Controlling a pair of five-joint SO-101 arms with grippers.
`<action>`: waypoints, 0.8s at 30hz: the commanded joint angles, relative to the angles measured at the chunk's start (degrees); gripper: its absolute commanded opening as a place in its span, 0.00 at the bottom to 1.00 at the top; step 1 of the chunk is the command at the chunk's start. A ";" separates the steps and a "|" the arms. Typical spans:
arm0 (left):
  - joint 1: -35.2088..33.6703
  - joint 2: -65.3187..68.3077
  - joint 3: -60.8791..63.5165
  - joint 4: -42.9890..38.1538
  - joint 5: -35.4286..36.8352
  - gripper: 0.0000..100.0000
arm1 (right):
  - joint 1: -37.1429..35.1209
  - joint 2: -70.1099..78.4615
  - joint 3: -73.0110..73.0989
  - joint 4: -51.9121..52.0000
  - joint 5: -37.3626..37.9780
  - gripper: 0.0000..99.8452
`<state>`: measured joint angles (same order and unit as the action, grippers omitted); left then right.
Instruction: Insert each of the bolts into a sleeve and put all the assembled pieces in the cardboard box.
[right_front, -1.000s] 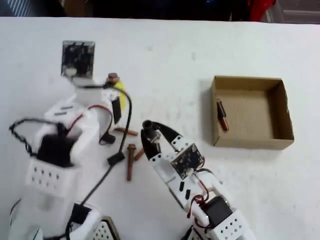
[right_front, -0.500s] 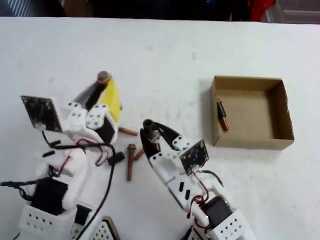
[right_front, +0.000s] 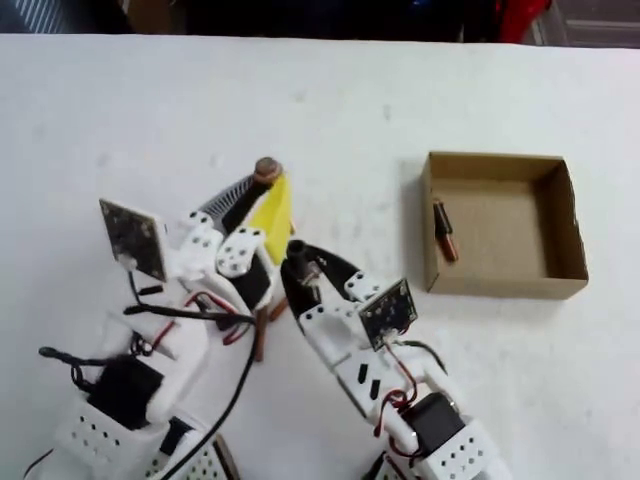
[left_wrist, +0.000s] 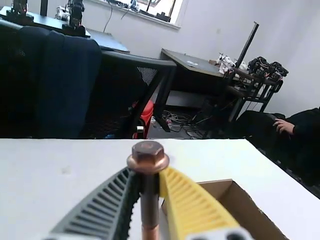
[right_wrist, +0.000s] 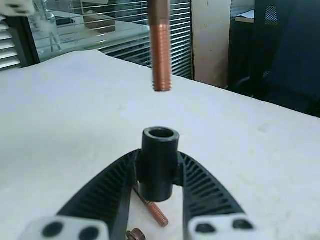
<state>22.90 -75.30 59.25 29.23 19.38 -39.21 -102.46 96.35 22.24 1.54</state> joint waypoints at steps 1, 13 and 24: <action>1.19 -1.19 0.09 -2.55 -1.49 0.02 | 0.13 -0.66 0.44 -0.04 0.35 0.02; 1.19 -1.27 0.18 0.18 -2.02 0.02 | 0.22 -0.75 0.44 -0.31 4.92 0.02; 1.19 -1.27 0.26 1.58 -2.02 0.02 | 0.22 -0.75 0.44 -0.31 4.92 0.02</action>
<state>23.25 -75.38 60.22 31.08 17.89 -39.12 -102.46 96.35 22.24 5.67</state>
